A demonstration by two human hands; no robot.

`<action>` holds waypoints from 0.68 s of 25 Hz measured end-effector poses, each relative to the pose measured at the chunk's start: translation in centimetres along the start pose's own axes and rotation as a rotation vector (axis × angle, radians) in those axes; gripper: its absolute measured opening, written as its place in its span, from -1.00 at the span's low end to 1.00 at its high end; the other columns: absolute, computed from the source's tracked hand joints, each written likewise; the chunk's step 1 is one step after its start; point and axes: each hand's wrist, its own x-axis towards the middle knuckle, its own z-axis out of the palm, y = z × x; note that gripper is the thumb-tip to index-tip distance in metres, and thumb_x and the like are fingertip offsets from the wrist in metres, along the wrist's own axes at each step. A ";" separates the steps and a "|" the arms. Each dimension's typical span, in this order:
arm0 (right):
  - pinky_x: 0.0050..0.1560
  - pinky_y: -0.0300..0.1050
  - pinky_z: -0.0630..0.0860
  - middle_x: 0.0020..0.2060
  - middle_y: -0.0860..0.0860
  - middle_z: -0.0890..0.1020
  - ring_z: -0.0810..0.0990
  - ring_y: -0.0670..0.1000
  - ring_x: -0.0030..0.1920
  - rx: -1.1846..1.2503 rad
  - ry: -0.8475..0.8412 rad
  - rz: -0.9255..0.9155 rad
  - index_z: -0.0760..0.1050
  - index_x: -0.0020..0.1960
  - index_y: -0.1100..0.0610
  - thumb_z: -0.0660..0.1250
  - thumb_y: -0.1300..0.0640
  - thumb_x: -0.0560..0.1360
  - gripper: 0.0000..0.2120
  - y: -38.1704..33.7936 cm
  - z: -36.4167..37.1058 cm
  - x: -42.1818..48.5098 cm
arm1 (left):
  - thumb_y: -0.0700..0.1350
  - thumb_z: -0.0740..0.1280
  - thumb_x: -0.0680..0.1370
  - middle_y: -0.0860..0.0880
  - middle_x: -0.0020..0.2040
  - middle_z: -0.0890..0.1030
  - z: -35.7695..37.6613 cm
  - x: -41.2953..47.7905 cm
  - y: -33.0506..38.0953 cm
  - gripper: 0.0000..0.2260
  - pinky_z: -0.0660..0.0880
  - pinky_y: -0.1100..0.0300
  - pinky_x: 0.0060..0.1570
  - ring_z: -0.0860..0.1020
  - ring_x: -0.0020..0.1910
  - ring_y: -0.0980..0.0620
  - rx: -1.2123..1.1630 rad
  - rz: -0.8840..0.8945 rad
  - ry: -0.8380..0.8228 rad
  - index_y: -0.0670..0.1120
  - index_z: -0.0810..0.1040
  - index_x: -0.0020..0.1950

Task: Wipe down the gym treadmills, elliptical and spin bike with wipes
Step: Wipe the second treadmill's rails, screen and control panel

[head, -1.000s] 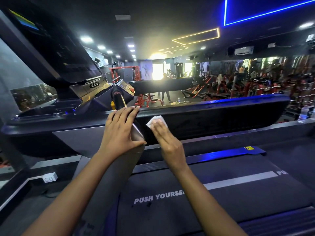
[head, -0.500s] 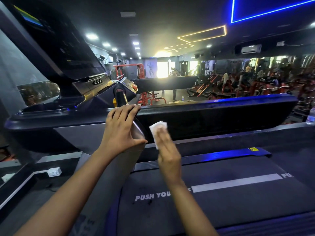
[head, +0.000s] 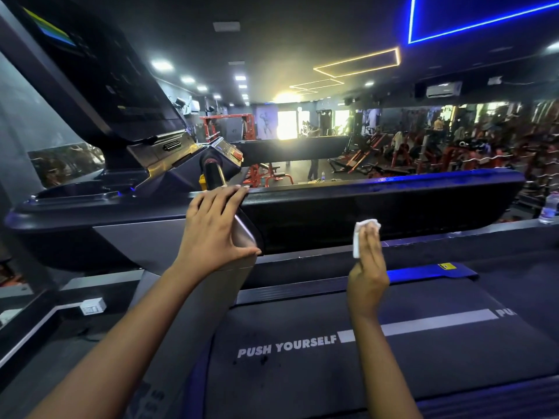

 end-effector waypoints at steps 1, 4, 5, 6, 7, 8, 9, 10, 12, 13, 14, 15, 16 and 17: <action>0.35 -0.13 0.32 0.29 0.09 0.42 0.34 -0.03 0.34 -0.009 0.039 0.035 0.45 0.26 0.37 0.13 0.61 0.35 -0.48 -0.5 0.2 0.1 | 0.36 0.41 0.17 -0.07 0.33 0.45 0.0 0.0 0.0 -0.06 0.14 0.03 0.31 0.36 0.32 -0.07 0.001 0.000 -0.001 -0.07 0.31 0.43; 0.40 -0.18 0.24 0.26 0.16 0.46 0.36 0.01 0.33 0.054 -0.076 -0.159 0.43 0.27 0.39 0.05 0.56 0.36 -0.49 -5.7 2.1 -1.3 | 0.34 0.47 0.15 -0.08 0.32 0.46 0.0 0.0 0.0 -0.05 0.14 0.02 0.30 0.37 0.31 -0.08 -0.002 0.004 -0.009 -0.07 0.32 0.43; 0.41 -0.21 0.21 0.27 0.17 0.47 0.35 0.02 0.35 0.101 -0.179 -0.268 0.42 0.28 0.38 0.03 0.54 0.37 -0.49 -7.5 2.8 -1.9 | 0.33 0.49 0.15 -0.08 0.32 0.46 -0.1 0.1 0.0 -0.04 0.14 0.02 0.30 0.37 0.31 -0.09 0.000 0.003 -0.008 -0.08 0.33 0.43; 0.42 -0.22 0.19 0.29 0.17 0.46 0.34 0.04 0.37 0.128 -0.261 -0.344 0.41 0.29 0.36 0.04 0.51 0.40 -0.50 -8.6 3.4 -2.2 | 0.32 0.51 0.14 -0.08 0.32 0.46 -0.1 0.1 0.0 -0.03 0.15 0.02 0.30 0.38 0.31 -0.09 0.001 0.002 -0.011 -0.08 0.33 0.43; 0.41 -0.23 0.20 0.31 0.16 0.45 0.33 0.04 0.38 0.135 -0.307 -0.394 0.41 0.30 0.34 0.06 0.50 0.42 -0.52 -8.8 3.7 -2.1 | 0.30 0.54 0.13 -0.08 0.33 0.46 -0.1 0.1 0.1 -0.02 0.16 0.02 0.29 0.39 0.31 -0.10 -0.001 0.002 -0.014 -0.08 0.33 0.43; 0.41 -0.24 0.20 0.32 0.14 0.43 0.33 0.04 0.39 0.126 -0.332 -0.422 0.41 0.31 0.33 0.08 0.50 0.43 -0.52 -8.4 3.7 -1.6 | 0.29 0.55 0.12 -0.08 0.33 0.46 -0.1 0.1 0.1 -0.01 0.16 0.02 0.29 0.39 0.31 -0.10 -0.003 0.002 -0.018 -0.08 0.33 0.43; 0.41 -0.27 0.19 0.33 0.13 0.43 0.33 0.03 0.39 0.106 -0.336 -0.427 0.42 0.31 0.31 0.09 0.53 0.41 -0.49 -7.5 3.4 -1.1 | 0.29 0.56 0.11 -0.08 0.33 0.46 -0.2 0.0 0.0 -0.01 0.15 0.02 0.30 0.39 0.31 -0.10 -0.004 0.002 -0.020 -0.08 0.33 0.43; 0.40 -0.32 0.17 0.33 0.13 0.43 0.33 0.03 0.39 0.083 -0.318 -0.403 0.42 0.32 0.29 0.08 0.57 0.36 -0.43 -6.5 2.9 -0.5 | 0.29 0.56 0.12 -0.08 0.33 0.45 -0.2 0.0 0.0 -0.01 0.14 0.02 0.30 0.38 0.32 -0.10 -0.002 0.002 -0.024 -0.08 0.33 0.43; 0.38 -0.39 0.15 0.33 0.11 0.44 0.32 -0.02 0.39 0.039 -0.247 -0.290 0.42 0.33 0.26 0.07 0.62 0.27 -0.32 -4.2 1.8 0.5 | 0.30 0.53 0.14 -0.09 0.35 0.44 -0.2 0.0 0.0 -0.02 0.12 0.01 0.32 0.36 0.34 -0.10 0.000 0.004 -0.041 -0.09 0.31 0.44; 0.39 -0.37 0.16 0.33 0.10 0.43 0.30 -0.06 0.40 0.029 -0.207 -0.227 0.42 0.33 0.26 0.08 0.63 0.26 -0.31 -3.1 1.3 0.8 | 0.33 0.49 0.17 -0.09 0.35 0.43 -0.2 0.0 0.1 -0.03 0.11 0.00 0.33 0.35 0.35 -0.11 0.002 0.004 -0.050 -0.09 0.30 0.45; 0.40 -0.32 0.17 0.33 0.09 0.43 0.28 -0.11 0.41 0.031 -0.160 -0.164 0.42 0.32 0.27 0.10 0.64 0.27 -0.33 -2.1 0.8 1.0 | 0.36 0.42 0.19 -0.10 0.36 0.43 -0.2 -0.1 0.1 -0.05 0.10 -0.01 0.34 0.34 0.36 -0.11 0.006 0.002 -0.061 -0.09 0.29 0.45; 0.40 -0.28 0.20 0.32 0.09 0.43 0.28 -0.12 0.40 0.045 -0.114 -0.111 0.43 0.31 0.28 0.12 0.66 0.29 -0.35 -1.2 0.3 1.2 | 0.39 0.34 0.22 -0.10 0.37 0.42 -0.3 -0.1 0.1 -0.07 0.09 -0.01 0.36 0.33 0.37 -0.11 0.011 0.000 -0.076 -0.09 0.28 0.46; 0.39 -0.25 0.24 0.30 0.10 0.45 0.32 -0.10 0.38 0.061 -0.070 -0.063 0.43 0.30 0.29 0.15 0.66 0.30 -0.38 -0.5 -0.3 1.4 | 0.41 0.26 0.24 -0.10 0.38 0.41 -0.5 -0.1 0.1 -0.08 0.07 -0.01 0.37 0.32 0.38 -0.11 0.012 0.000 -0.091 -0.08 0.27 0.47; 0.37 -0.25 0.28 0.27 0.10 0.47 0.39 -0.05 0.34 0.074 -0.029 -0.015 0.44 0.28 0.30 0.18 0.65 0.32 -0.42 -0.2 -0.7 1.6 | 0.42 0.20 0.26 -0.10 0.39 0.40 -0.7 -0.1 0.2 -0.10 0.06 -0.02 0.39 0.31 0.40 -0.11 0.006 -0.001 -0.101 -0.07 0.26 0.47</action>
